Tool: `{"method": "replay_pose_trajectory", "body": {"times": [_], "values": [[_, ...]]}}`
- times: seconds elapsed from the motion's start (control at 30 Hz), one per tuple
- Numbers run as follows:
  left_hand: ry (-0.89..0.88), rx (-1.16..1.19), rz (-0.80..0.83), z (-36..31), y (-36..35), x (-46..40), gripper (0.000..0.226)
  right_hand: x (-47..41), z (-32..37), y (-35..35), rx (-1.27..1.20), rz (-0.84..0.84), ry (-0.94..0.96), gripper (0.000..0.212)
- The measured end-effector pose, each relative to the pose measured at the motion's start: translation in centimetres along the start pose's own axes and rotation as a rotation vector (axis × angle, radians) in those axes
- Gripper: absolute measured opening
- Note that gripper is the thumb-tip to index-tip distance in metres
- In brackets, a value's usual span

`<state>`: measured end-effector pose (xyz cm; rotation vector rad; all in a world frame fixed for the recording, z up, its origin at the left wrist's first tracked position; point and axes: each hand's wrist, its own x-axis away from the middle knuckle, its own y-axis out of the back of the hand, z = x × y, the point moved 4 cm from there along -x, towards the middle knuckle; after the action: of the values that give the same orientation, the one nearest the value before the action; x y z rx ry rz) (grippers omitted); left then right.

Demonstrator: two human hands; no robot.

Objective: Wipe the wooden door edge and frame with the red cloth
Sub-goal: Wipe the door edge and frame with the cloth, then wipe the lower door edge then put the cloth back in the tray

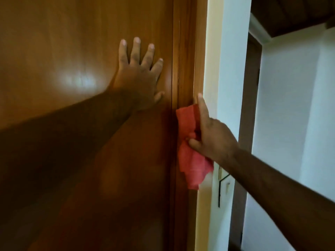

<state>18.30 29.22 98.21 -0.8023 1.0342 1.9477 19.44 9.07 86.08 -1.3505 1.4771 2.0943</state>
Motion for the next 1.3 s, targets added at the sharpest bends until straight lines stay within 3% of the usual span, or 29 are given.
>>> {"method": "replay_pose_trajectory", "body": {"times": [0.07, 0.17, 0.27, 0.4, 0.5, 0.6, 0.73, 0.83, 0.97, 1.07, 1.2, 1.3], "values": [[-0.059, 0.174, 0.039, -2.6, -0.6, 2.4, 0.084, -0.6, 0.2, 0.4, 0.075, 0.063, 0.004, 0.109], [-0.127, 0.616, 0.079, -7.4, -2.4, 8.5, 0.068, 0.3, 0.3, 0.4, 0.148, 0.180, -0.028, 0.073], [-0.020, 1.124, 0.160, -11.6, -4.8, 15.3, 0.066, 3.6, -0.7, 0.0, 0.051, 0.241, -0.216, 0.062], [0.118, 1.651, 0.572, -19.9, -7.4, 22.2, 0.085, 10.4, -2.9, -0.8, -0.130, 0.225, -0.510, 0.052], [0.146, 1.924, 0.818, -26.9, -8.4, 25.8, 0.061, 17.5, -5.7, -1.7, -0.276, 0.231, -0.798, 0.046], [0.127, 2.047, 0.967, -33.0, -9.2, 28.9, 0.019, 26.0, -9.3, -2.0, -0.452, 0.292, -1.092, 0.052], [0.284, 2.250, 1.440, -40.8, -9.9, 34.5, 0.007, 38.8, -12.8, -2.0, -0.682, 0.501, -1.338, 0.051], [0.513, 2.261, 1.785, -47.1, -10.4, 40.2, 0.013, 49.6, -15.4, -3.0, -0.712, 0.641, -1.504, 0.049], [0.728, 2.099, 2.182, -53.9, -9.7, 49.5, 0.017, 62.1, -16.8, -6.4, -0.732, 0.636, -1.728, 0.034], [0.923, 1.905, 2.321, -57.3, -9.9, 56.5, 0.023, 69.2, -15.6, -9.4, -0.912, 0.510, -1.850, 0.051], [1.011, 1.736, 2.412, -60.8, -11.7, 65.6, 0.052, 79.1, -13.6, -13.9, -0.991, 0.209, -2.108, 0.047], [0.876, 1.582, 2.376, -63.7, -13.6, 71.8, 0.028, 86.2, -12.3, -17.6, -0.931, 0.200, -2.244, 0.055]]}}
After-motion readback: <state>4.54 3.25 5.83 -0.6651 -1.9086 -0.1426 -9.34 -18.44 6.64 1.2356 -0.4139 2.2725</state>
